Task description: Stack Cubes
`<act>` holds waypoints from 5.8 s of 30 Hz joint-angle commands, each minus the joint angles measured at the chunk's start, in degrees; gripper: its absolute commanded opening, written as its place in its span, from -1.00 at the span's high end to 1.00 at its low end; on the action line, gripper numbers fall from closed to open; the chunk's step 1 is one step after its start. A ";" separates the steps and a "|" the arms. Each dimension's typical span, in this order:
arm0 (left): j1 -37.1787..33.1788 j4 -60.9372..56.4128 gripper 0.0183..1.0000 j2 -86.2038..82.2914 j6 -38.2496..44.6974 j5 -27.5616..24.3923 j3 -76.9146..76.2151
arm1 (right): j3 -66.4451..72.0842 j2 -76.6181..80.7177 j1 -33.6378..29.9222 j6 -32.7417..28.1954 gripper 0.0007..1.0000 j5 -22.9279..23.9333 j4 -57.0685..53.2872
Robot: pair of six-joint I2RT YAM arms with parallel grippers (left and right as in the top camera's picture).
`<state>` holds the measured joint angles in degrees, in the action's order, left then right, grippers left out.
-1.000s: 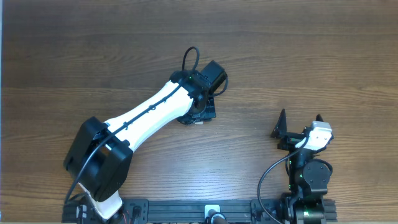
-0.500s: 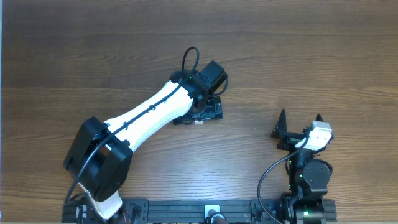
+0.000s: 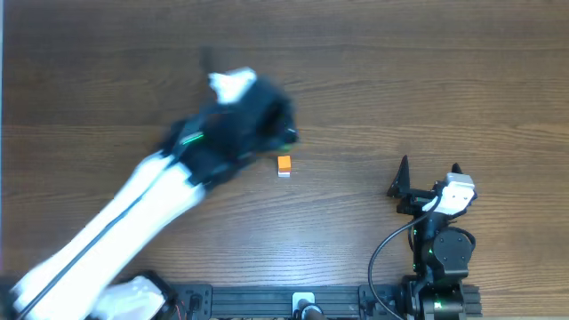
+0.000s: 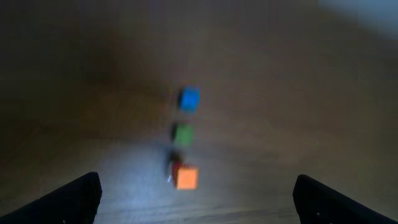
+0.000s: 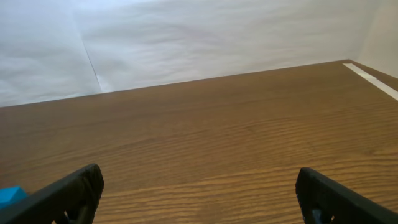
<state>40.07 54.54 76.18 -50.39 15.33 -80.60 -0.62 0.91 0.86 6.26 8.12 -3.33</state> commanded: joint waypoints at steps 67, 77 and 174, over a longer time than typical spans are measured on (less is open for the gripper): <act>-38.80 -40.04 -1.00 -75.80 45.42 -32.00 75.91 | 0.33 -0.59 0.31 0.52 -0.98 0.57 -0.09; -38.80 -40.04 -1.00 -75.80 45.42 -32.00 75.91 | 0.33 -0.59 0.31 0.52 -0.99 0.57 -0.09; -38.80 -40.04 -1.00 -75.80 45.42 -32.00 75.91 | -95.25 126.14 34.40 25.42 -0.98 -8.04 -54.69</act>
<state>1.02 14.50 0.69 -4.36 -17.08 -5.02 -96.33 126.28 34.72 31.03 -1.30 -58.22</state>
